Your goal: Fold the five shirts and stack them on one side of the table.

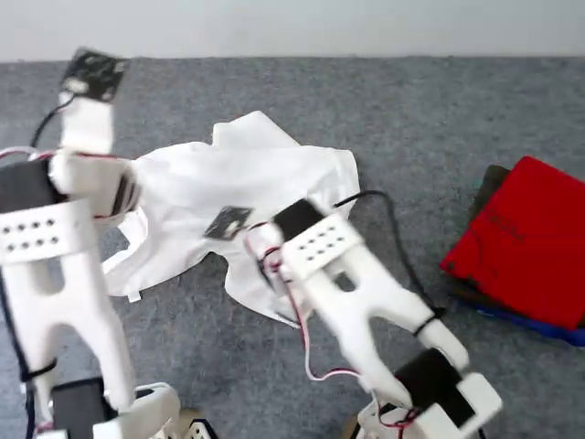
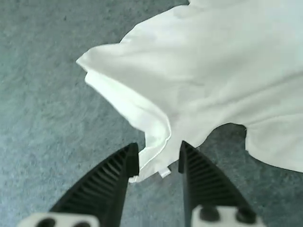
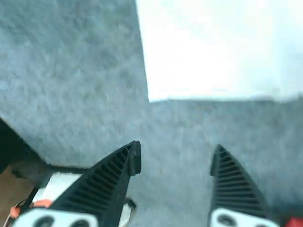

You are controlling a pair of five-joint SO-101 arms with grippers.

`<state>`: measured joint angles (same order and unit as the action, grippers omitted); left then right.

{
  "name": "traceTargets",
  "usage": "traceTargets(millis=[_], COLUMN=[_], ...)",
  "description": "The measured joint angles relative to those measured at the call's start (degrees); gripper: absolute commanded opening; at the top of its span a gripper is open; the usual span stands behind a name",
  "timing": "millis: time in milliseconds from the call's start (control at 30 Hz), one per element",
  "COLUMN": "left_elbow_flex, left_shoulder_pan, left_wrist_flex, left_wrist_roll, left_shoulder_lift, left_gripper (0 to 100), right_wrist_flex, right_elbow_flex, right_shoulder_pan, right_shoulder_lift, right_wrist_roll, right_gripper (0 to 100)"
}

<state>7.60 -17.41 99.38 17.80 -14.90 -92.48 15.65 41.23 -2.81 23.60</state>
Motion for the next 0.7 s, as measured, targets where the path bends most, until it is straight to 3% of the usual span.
traceTargets(millis=[233, 467, 533, 700], left_elbow_flex=[-1.23, -1.23, -1.23, -1.23], left_shoulder_pan=[-10.73, -13.98, -13.80, -14.07], left_wrist_flex=[0.00, 0.00, 0.00, 0.00], left_wrist_roll=[1.14, 1.14, 1.14, 1.14], left_shoulder_lift=[-1.41, -1.41, -1.41, -1.41], left_gripper=[14, 14, 14, 14], right_wrist_flex=[8.79, 15.38, 16.00, 16.35], right_elbow_flex=[0.00, 0.00, -0.09, -1.14], right_shoulder_pan=[2.29, 2.20, 2.29, 1.85], right_shoulder_lift=[10.55, 19.52, 21.27, 23.21], right_wrist_roll=[-2.02, -2.29, -2.55, -2.55], right_gripper=[28.6, 28.2, 23.4, 0.7])
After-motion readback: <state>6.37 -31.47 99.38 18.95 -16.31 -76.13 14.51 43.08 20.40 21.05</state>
